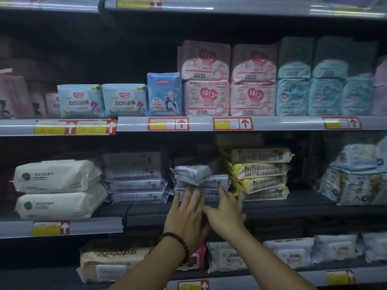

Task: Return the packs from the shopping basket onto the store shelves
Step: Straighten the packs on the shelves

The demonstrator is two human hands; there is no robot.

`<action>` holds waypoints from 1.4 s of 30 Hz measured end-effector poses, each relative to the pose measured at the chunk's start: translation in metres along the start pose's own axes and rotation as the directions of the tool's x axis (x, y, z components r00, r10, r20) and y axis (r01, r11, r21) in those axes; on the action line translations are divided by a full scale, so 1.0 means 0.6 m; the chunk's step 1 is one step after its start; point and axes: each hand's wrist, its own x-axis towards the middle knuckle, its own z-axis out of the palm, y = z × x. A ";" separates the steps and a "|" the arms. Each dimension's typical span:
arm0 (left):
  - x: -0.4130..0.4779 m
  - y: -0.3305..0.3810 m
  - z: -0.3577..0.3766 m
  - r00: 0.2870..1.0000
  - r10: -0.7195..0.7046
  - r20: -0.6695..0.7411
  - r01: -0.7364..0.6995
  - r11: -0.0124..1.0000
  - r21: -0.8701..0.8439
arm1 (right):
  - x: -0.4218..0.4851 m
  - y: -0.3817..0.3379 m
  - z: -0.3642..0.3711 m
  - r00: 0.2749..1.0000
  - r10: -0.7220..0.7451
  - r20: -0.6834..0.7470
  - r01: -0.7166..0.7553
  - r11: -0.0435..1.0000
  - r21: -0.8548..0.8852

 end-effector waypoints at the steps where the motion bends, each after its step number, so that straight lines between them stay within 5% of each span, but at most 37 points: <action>1: 0.002 0.002 -0.001 1.000 0.008 0.003 -0.008 1.000 -0.003 | 0.001 -0.005 0.001 1.000 0.009 0.000 -0.009 1.000 -0.007; 9: 0.015 0.008 -0.001 1.000 0.005 0.023 -0.004 0.999 -0.041 | 0.013 -0.016 0.004 0.994 0.108 -0.009 -0.107 0.992 0.069; 22: 0.005 -0.019 0.015 0.999 0.008 -0.051 -0.011 0.998 -0.062 | 0.020 -0.024 0.021 0.997 -0.065 0.043 0.069 0.993 -0.100; 28: -0.008 -0.031 0.008 0.987 -0.046 -0.152 0.019 0.985 -0.173 | 0.024 -0.025 0.010 0.998 -0.067 0.020 0.067 0.998 -0.016; 30: -0.005 -0.031 0.002 0.947 -0.246 -0.208 0.124 0.874 -0.470 | 0.025 -0.028 0.006 0.994 -0.053 -0.100 0.062 0.994 0.088; 32: -0.001 -0.029 -0.019 0.868 -0.491 -0.075 0.223 0.521 -0.824 | 0.026 -0.033 0.007 0.982 -0.073 -0.175 0.117 0.960 0.256; 34: 0.008 -0.029 -0.031 0.801 -0.593 0.085 0.230 0.174 -0.958 | 0.022 -0.041 0.010 0.969 -0.134 -0.207 0.198 0.923 0.331; 36: 0.016 -0.033 -0.041 0.780 -0.624 0.045 0.179 0.155 -0.972 | 0.018 -0.048 0.012 0.954 -0.210 -0.212 0.269 0.913 0.308; 42: 0.048 -0.069 -0.058 0.772 -0.636 -0.023 0.224 0.305 -0.926 | 0.014 -0.059 0.009 0.952 -0.281 -0.120 0.303 0.918 0.254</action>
